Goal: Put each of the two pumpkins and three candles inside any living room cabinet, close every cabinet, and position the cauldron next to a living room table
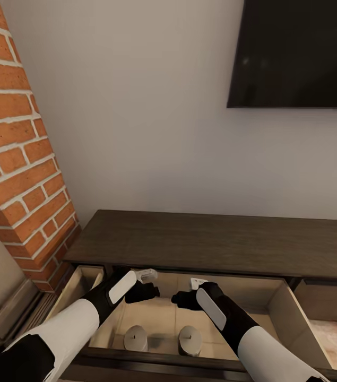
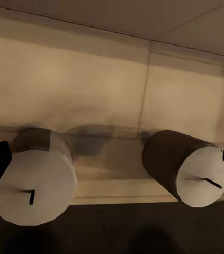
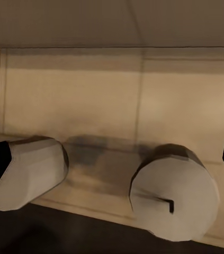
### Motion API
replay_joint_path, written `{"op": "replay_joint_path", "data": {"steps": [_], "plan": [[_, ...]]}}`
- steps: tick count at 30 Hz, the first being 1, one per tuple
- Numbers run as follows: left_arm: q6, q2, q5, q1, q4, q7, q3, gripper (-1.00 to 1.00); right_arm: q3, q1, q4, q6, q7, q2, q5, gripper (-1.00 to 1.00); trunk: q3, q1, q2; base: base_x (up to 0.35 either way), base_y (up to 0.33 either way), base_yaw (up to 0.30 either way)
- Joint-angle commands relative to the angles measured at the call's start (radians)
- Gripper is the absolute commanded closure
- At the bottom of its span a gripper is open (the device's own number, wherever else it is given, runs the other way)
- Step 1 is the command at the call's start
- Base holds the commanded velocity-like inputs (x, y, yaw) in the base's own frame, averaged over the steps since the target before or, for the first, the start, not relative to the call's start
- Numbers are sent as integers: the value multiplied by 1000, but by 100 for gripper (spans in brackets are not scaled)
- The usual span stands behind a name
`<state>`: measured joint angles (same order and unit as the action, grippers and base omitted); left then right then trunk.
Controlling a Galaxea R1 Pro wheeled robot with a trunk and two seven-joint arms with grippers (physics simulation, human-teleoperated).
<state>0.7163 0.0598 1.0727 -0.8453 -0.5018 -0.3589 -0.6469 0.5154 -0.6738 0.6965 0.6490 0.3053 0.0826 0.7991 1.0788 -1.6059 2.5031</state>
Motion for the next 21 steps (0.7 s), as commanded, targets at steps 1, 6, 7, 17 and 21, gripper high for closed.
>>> {"op": "replay_joint_path", "data": {"steps": [1,6,7,17,21], "plan": [[0,0,0,0,0,0,0,-100,0,0,0,0,0,0,1,-100,-4,0,0,-160,0,0],[0,0,0,0,1,0,1,-100,0,0,0,0,0,1,2,-100,-23,3,-1,-283,0,0],[0,0,1,0,1,0,1,-100,0,0,-1,0,0,2,2,-100,-27,3,-2,-322,0,0],[-1,0,1,0,4,0,1,-100,0,0,0,0,1,1,-2,-100,-63,21,-30,-122,0,0],[-2,-1,2,0,2,1,1,-100,0,0,5,0,0,0,-3,-100,-76,36,-58,-2,0,0]]}}
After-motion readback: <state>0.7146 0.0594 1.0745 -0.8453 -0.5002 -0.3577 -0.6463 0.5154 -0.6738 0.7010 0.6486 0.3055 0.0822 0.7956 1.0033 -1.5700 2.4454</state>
